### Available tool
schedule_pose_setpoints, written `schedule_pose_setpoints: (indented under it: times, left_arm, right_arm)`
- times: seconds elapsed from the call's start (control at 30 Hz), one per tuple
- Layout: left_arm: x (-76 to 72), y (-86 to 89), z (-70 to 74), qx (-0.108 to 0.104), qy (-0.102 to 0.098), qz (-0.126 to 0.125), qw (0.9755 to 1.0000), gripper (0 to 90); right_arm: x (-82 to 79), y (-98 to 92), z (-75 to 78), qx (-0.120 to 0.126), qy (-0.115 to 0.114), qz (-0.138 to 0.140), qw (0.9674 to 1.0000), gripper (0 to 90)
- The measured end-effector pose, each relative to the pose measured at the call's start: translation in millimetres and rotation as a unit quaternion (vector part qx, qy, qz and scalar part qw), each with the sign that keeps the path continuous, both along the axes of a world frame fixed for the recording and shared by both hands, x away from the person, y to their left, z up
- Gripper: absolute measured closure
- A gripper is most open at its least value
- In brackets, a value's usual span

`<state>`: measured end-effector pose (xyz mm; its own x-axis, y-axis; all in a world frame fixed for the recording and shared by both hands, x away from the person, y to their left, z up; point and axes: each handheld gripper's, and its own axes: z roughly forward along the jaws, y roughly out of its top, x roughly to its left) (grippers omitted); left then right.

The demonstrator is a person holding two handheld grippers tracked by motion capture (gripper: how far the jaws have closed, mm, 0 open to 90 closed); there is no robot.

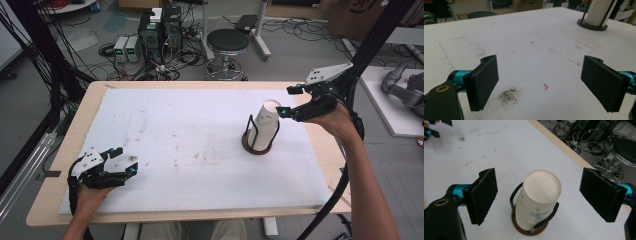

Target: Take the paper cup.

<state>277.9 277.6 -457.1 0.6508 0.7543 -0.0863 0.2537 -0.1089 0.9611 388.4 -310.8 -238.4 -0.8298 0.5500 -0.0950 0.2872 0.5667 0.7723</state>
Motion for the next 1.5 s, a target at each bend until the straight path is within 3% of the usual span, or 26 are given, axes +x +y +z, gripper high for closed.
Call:
schedule_pose_setpoints:
  times: [0.1,0.23,0.4,0.83,1.03,1.5]
  left_arm:
    - [0.3,-0.1,0.0,0.001,0.000,0.000,1.0000,14.5]
    - [0.4,-0.1,0.1,0.001,0.000,-0.001,1.0000,14.6]
    - [0.2,-0.1,0.0,0.002,0.000,-0.001,1.0000,14.6]
    - [0.5,-0.6,0.1,0.005,0.002,-0.001,1.0000,14.6]
    - [0.6,-0.7,0.1,0.005,0.002,-0.002,1.0000,14.6]
    - [0.7,-1.0,0.2,0.006,0.002,-0.002,1.0000,14.6]
  right_arm:
    - [5.3,2.1,1.6,-0.022,0.005,0.003,0.9997,15.1]
    - [11.3,3.1,2.4,-0.033,0.015,0.008,0.9993,15.1]
    - [18.7,6.4,0.6,-0.065,0.040,0.013,0.9970,15.1]
    - [35.4,28.9,-3.3,-0.140,0.077,0.029,0.9867,15.1]
    - [40.6,36.6,-3.9,-0.173,0.093,0.029,0.9801,15.1]
    - [46.6,43.7,-12.5,-0.188,0.120,0.033,0.9743,16.0]
